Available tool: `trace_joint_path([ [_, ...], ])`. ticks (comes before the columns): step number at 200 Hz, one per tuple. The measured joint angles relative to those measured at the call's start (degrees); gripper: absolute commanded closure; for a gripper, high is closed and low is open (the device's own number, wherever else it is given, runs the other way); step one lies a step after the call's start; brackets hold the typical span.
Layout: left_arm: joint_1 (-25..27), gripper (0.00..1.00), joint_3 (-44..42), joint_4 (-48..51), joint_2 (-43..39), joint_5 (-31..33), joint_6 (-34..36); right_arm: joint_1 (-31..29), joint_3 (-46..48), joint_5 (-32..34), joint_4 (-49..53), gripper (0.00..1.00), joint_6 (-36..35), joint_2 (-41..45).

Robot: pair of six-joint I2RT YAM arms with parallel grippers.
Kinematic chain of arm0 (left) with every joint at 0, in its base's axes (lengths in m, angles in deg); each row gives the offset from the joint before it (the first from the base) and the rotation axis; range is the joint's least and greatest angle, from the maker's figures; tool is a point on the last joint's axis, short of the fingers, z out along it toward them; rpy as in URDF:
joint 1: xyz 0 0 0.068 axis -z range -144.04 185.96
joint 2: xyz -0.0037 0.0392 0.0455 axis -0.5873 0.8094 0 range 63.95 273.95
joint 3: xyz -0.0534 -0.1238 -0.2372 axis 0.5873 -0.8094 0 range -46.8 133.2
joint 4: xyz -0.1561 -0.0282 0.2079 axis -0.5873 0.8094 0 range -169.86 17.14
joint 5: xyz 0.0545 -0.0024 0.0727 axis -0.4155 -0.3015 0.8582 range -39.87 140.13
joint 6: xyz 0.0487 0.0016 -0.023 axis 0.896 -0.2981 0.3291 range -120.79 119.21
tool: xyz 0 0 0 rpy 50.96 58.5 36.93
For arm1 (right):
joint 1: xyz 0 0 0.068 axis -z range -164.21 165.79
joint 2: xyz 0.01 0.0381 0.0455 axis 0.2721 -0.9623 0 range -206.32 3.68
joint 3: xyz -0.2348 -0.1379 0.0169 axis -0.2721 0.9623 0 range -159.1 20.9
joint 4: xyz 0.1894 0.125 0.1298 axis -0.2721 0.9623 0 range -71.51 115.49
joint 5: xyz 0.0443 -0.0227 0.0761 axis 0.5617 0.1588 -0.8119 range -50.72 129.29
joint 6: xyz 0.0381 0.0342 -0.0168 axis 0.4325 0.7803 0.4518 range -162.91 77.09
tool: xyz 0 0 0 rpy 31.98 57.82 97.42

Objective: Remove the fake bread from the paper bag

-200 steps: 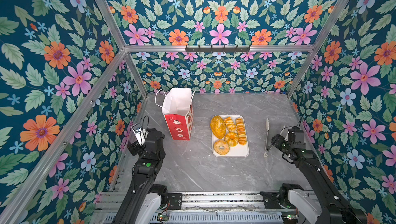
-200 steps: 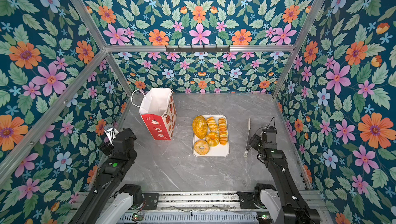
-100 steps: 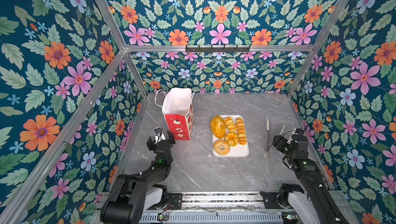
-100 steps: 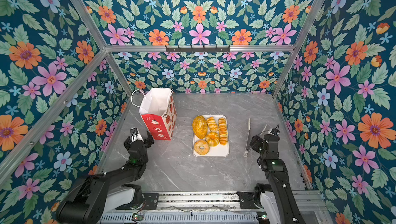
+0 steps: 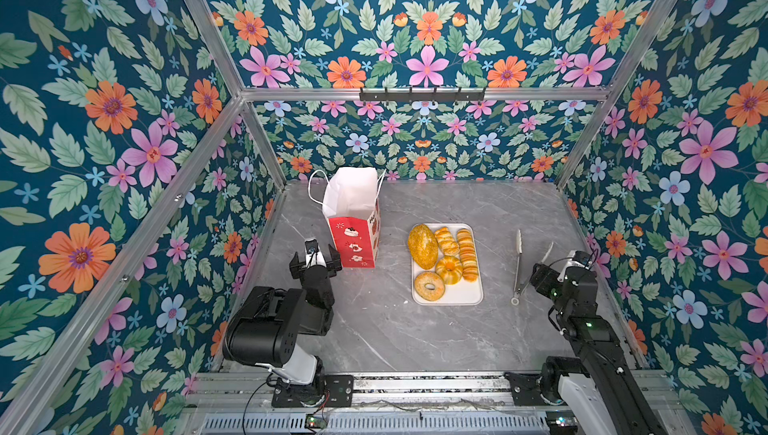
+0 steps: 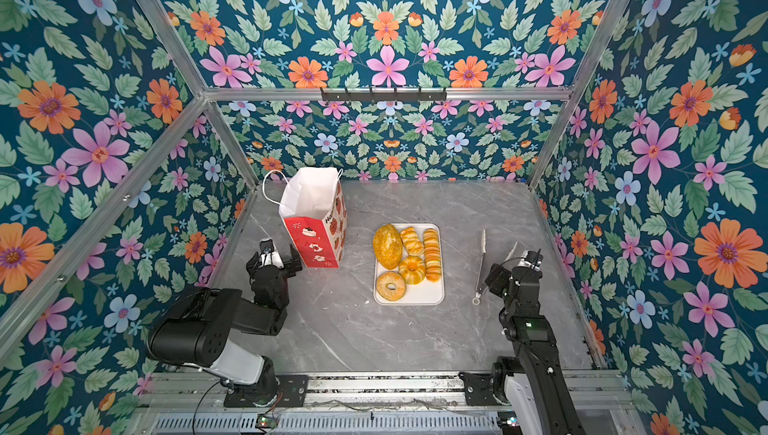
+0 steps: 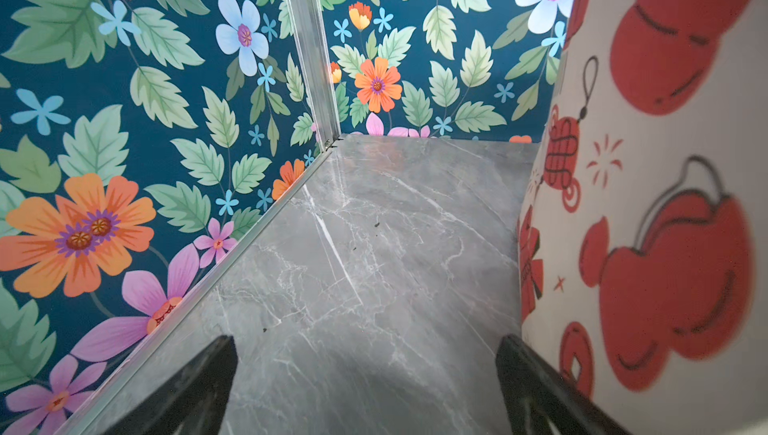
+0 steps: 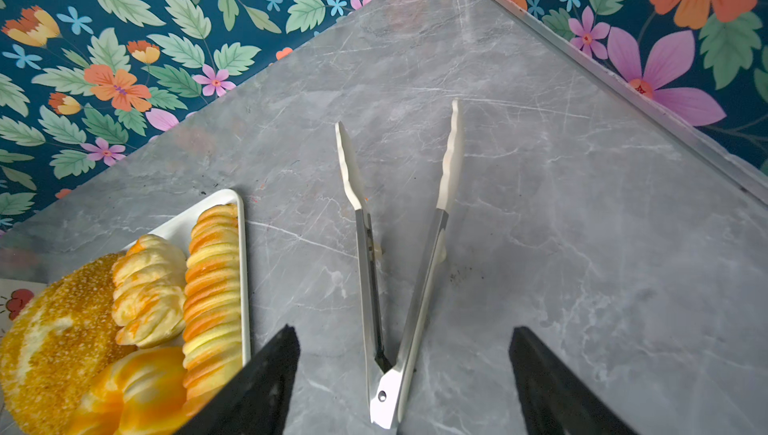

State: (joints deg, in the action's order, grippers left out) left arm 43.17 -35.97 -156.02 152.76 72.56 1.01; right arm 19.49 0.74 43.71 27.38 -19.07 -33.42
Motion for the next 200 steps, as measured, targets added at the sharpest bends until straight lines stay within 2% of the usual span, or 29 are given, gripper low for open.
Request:
trace_joint_path([
  [39, -2.93, 0.00, -0.17, -3.52, 2.84, -3.45, -1.68, -0.59, 1.64, 0.15, -4.13, 0.19, -0.42, -0.50],
  [74, -3.61, 0.00, 2.60, -1.97, 3.96, -6.10, -1.90, -1.09, 3.45, 1.90, -12.41, 0.19, -3.28, -5.40],
  [100, -3.78, 0.00, 3.91, 0.35, 3.93, -6.21, -1.95, -1.09, 5.09, 4.00, -22.38, 0.19, -6.95, -12.46],
  [144, -3.78, 0.00, 4.13, 1.40, 3.96, -6.40, -2.12, -1.20, 4.57, 4.87, -41.11, 0.18, -12.68, -32.24],
  [192, -3.78, 0.00, 4.11, 1.57, 3.96, -6.40, -2.12, -1.40, 5.11, 3.63, -54.01, 0.16, -15.56, -40.72],
  [200, -3.78, 0.00, 4.11, 1.57, 3.96, -6.40, -2.12, -1.68, 5.09, 3.15, -56.50, 0.09, -16.13, -43.21],
])
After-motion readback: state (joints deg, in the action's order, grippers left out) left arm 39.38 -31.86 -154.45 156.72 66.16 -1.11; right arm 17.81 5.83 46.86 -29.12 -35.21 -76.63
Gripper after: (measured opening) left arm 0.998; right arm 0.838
